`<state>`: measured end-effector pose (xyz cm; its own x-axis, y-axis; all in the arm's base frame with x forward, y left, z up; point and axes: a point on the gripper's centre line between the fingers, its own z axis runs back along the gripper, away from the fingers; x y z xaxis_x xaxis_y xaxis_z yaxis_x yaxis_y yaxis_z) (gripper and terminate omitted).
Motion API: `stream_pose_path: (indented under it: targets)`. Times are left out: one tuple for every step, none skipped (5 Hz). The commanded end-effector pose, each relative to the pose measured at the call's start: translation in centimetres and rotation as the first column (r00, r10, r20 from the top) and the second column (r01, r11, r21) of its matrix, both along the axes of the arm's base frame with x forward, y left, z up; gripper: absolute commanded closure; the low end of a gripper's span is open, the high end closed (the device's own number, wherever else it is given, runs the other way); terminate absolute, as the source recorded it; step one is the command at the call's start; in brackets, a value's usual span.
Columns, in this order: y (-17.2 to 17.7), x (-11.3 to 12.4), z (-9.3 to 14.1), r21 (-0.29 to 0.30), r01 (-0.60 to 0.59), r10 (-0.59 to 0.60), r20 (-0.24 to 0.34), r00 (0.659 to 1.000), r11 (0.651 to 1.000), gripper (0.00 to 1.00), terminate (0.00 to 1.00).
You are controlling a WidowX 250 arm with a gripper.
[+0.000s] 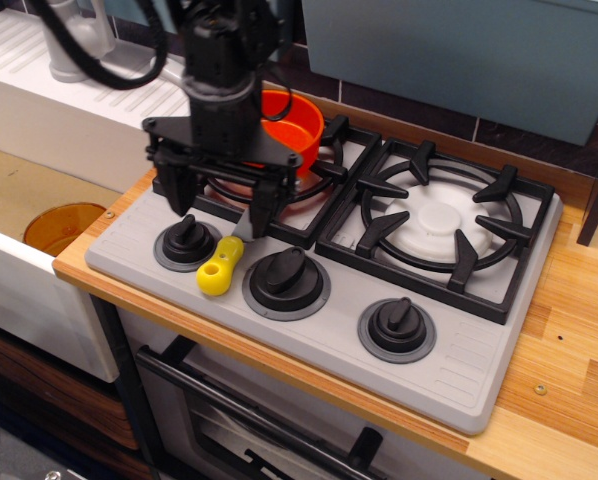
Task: End effector transition from pot or pan to object
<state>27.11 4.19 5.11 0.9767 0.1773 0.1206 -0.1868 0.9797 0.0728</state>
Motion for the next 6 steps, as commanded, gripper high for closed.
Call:
stream_pose_path:
  targets:
    - [-0.2, 0.3, -0.4, -0.003, -0.014, 0.014, 0.018, 1.000, 1.000, 0.00, 0.00]
    - [-0.1, 0.3, -1.3, 0.003, -0.014, 0.014, 0.025, 1.000, 1.000, 0.00, 0.00]
    - [0.4, -0.5, -1.9, 0.005, -0.006, 0.006, 0.026, 1.000, 1.000, 0.00, 0.00]
    - [0.1, -1.1, -2.3, 0.001, -0.024, 0.024, 0.029, 0.999, 1.000, 0.00, 0.00]
    - [-0.3, -1.4, -3.1, -0.005, -0.032, 0.032, 0.044, 0.999, 0.999, 0.00, 0.00]
    - [-0.8, -1.2, -3.6, 0.031, -0.063, 0.061, 0.041, 0.997, 0.998, 0.00, 1.00]
